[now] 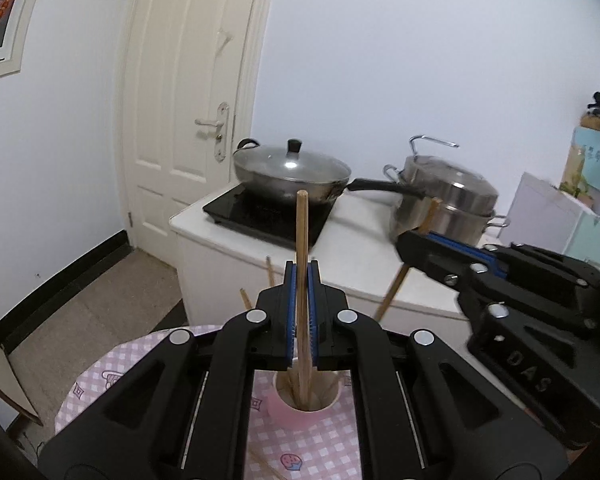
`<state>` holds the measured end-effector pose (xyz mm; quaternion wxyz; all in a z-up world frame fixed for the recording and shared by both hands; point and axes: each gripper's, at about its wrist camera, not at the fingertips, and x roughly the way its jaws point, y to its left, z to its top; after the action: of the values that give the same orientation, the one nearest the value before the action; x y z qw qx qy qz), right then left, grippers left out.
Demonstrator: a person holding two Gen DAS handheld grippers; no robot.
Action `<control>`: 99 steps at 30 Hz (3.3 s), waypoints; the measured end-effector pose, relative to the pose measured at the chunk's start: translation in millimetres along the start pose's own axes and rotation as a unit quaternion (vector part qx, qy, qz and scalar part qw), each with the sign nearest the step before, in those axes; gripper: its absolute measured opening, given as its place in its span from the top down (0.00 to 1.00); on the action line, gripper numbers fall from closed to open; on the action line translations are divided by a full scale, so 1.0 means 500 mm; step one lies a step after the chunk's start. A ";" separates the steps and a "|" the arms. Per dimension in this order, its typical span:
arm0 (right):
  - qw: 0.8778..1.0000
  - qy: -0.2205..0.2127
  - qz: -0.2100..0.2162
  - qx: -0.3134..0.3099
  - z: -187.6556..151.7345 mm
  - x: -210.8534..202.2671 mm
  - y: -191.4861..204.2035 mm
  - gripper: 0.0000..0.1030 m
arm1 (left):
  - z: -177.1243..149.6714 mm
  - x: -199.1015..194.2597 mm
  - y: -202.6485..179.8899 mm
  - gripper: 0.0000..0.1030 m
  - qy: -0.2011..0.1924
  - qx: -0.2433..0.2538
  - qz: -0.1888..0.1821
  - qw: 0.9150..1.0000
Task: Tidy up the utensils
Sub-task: 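Lower the chopstick into the pink cup and open the left tool while the right tool releases, then withdraw both open tools from the cup toward the remaining chopsticks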
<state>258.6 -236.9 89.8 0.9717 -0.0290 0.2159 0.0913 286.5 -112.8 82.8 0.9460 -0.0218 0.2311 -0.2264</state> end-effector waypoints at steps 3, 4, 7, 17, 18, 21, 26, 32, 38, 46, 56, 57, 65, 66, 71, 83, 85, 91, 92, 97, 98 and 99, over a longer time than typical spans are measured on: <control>1.000 0.011 0.001 0.006 -0.016 0.014 -0.009 0.96 | -0.017 0.023 0.007 0.95 0.013 -0.002 0.003 1.000; 1.000 0.015 0.001 0.007 -0.022 0.018 -0.011 0.96 | -0.026 0.032 0.010 0.95 0.020 -0.001 0.006 1.000; 1.000 0.025 0.000 0.012 -0.043 0.031 -0.020 0.96 | -0.049 0.050 0.018 0.95 0.034 0.000 0.011 0.999; 0.998 0.052 -0.001 0.033 -0.104 0.048 -0.041 0.96 | -0.112 0.078 0.031 0.95 0.065 0.005 0.012 0.998; 0.998 0.055 0.000 0.034 -0.108 0.049 -0.042 0.96 | -0.117 0.078 0.032 0.95 0.066 0.005 0.012 0.998; 0.997 0.062 0.001 0.036 -0.116 0.054 -0.045 0.96 | -0.125 0.079 0.033 0.94 0.067 0.009 0.011 0.998; 0.997 0.060 0.000 0.040 -0.125 0.051 -0.045 0.96 | -0.132 0.070 0.030 0.94 0.068 0.016 0.004 0.998; 0.997 0.065 0.003 0.037 -0.122 0.047 -0.039 0.96 | -0.131 0.063 0.022 0.94 0.076 0.019 -0.005 0.997; 0.997 0.066 0.006 0.042 -0.122 0.042 -0.039 0.95 | -0.128 0.052 0.019 0.94 0.084 0.018 -0.009 0.996; 0.997 0.062 0.006 0.041 -0.120 0.023 -0.034 0.86 | -0.122 0.038 0.016 0.94 0.089 0.016 -0.017 0.996; 0.998 0.055 0.012 0.033 -0.114 -0.004 -0.018 0.85 | -0.114 0.011 0.011 0.94 0.087 0.012 -0.026 0.996; 0.998 0.053 0.013 0.032 -0.112 -0.007 -0.017 0.85 | -0.113 0.007 0.010 0.94 0.085 0.012 -0.028 0.996; 0.999 0.046 0.015 0.023 -0.103 -0.029 0.002 0.82 | -0.109 -0.020 0.010 0.93 0.081 0.008 -0.039 0.996; 0.999 0.045 0.017 0.022 -0.102 -0.032 0.005 0.81 | -0.109 -0.022 0.012 0.93 0.082 0.007 -0.040 0.996; 0.999 0.042 0.021 0.016 -0.101 -0.043 0.020 0.77 | -0.107 -0.042 0.016 0.89 0.077 0.011 -0.035 0.996; 0.999 0.041 0.029 0.010 -0.100 -0.047 0.042 0.75 | -0.099 -0.101 0.045 0.40 0.035 0.012 -0.004 0.999; 0.999 0.042 0.032 0.008 -0.102 -0.047 0.047 0.75 | -0.103 -0.108 0.056 0.38 0.036 0.012 0.000 0.999; 0.998 0.048 0.050 -0.005 -0.117 -0.045 0.079 0.75 | -0.125 -0.129 0.102 0.35 0.046 0.016 0.024 0.999; 0.997 0.050 0.055 -0.008 -0.121 -0.043 0.089 0.75 | -0.130 -0.133 0.108 0.35 0.047 0.017 0.028 0.998; 0.995 0.060 0.082 -0.022 -0.140 -0.031 0.141 0.75 | -0.163 -0.147 0.157 0.34 0.062 0.016 0.048 0.997; 0.994 0.063 0.090 -0.026 -0.145 -0.027 0.155 0.75 | -0.170 -0.148 0.169 0.34 0.067 0.013 0.047 0.997; 0.993 0.067 0.096 -0.030 -0.149 -0.021 0.169 0.75 | -0.178 -0.149 0.181 0.34 0.073 0.010 0.049 0.996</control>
<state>202.0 -162.9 25.4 0.9404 -0.0434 0.2794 0.1890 225.7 6.8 22.2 0.9367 0.0152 0.2980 -0.1831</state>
